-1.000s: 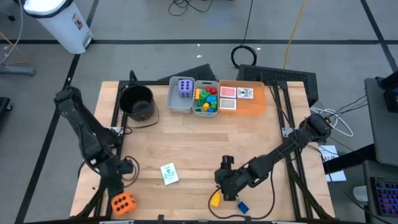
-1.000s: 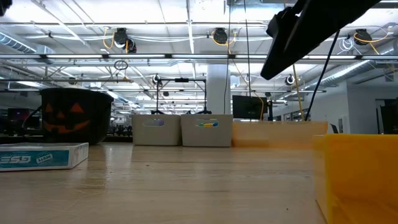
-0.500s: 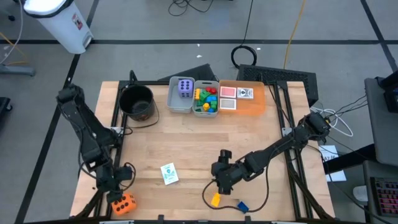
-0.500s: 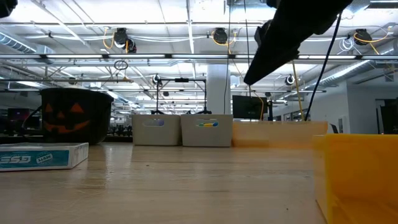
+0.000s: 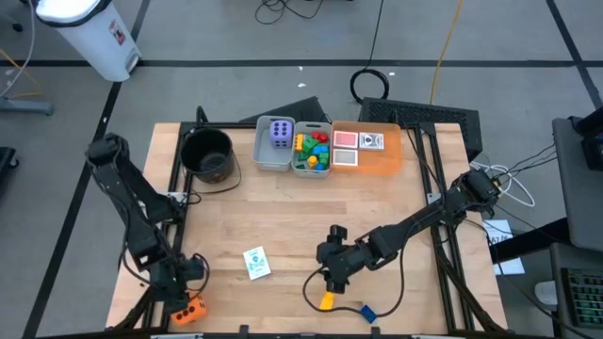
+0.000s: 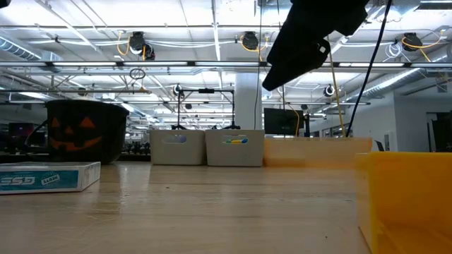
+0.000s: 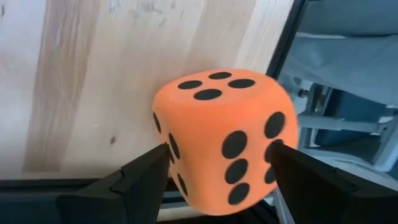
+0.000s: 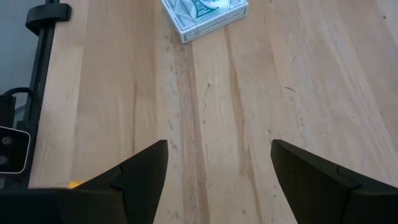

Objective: Pick & Place Toys
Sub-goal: Put the orange dice into the left gray bin

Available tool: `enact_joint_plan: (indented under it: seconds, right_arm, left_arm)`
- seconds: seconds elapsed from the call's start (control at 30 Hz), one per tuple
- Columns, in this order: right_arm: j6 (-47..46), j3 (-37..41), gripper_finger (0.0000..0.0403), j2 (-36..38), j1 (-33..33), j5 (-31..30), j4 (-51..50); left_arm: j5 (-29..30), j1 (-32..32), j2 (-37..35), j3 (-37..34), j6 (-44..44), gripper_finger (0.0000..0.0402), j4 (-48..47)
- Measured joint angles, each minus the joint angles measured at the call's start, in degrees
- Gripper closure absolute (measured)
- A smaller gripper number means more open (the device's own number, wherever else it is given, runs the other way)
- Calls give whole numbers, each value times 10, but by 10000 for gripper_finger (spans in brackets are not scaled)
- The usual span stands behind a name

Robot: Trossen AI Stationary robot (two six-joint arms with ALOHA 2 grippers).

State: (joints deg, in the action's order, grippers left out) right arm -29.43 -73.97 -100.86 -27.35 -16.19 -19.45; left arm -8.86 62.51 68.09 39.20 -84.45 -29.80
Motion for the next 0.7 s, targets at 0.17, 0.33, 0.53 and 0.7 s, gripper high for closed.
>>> enact_joint_plan:
  seconds: [0.17, 0.33, 0.53, 0.7]
  right_arm:
    - [0, 0, 129, 0, 0, 0, 10]
    - [-14, 0, 129, 0, 0, 2, 16]
    - [-19, 0, 129, 0, 0, 33, 16]
    - [-16, 0, 129, 0, 0, 44, 16]
  left_arm:
    - [0, 0, 16, -4, 9, 119, 3]
    - [0, 0, 11, -35, -5, 119, 69]
    - [-19, 3, 11, -78, -34, 119, 157]
    - [-24, 3, 11, -85, -38, 119, 167]
